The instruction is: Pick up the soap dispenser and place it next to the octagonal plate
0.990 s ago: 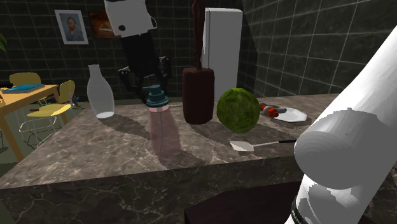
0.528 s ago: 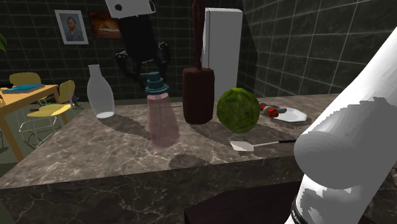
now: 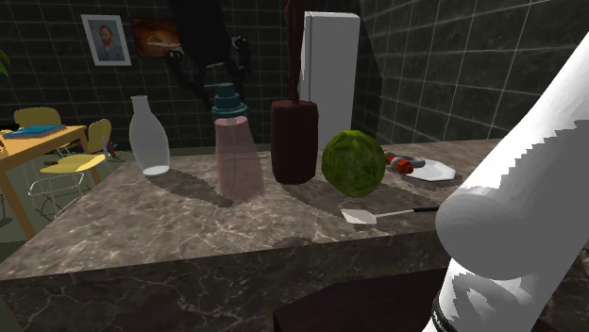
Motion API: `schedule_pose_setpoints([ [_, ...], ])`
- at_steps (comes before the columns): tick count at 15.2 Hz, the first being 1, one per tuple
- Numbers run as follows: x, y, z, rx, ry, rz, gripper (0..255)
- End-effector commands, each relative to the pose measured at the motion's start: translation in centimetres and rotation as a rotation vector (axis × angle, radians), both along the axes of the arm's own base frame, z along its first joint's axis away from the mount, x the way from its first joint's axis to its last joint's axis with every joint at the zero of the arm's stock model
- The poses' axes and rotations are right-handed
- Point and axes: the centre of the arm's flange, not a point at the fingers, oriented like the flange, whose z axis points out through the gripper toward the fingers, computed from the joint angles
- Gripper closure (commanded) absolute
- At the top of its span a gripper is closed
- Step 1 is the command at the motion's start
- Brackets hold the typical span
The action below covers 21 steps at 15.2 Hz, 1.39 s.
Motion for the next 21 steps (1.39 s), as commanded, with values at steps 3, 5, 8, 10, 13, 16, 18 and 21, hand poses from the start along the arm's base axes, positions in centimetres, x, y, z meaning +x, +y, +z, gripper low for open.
schedule_pose_setpoints([
  [3, -0.1, -0.1, 2.2, 0.000, 0.000, 0.000, 255],
  [5, -0.1, -0.1, 3.2, 0.000, 0.000, 0.000, 255],
  [8, -0.1, -0.1, 4.8, 0.000, 0.000, 0.000, 255],
  [10, -0.1, -0.1, 5.9, 0.000, 0.000, 0.000, 255],
  [13, -0.1, -0.1, 7.5, 0.000, 0.000, 0.000, 255],
  [16, -0.1, -0.1, 9.0, 0.000, 0.000, 0.000, 255],
  [18, -0.1, -0.1, 10.1, 0.000, 0.000, 0.000, 255],
  [21, -0.1, -0.1, 11.7, 0.000, 0.000, 0.000, 255],
])
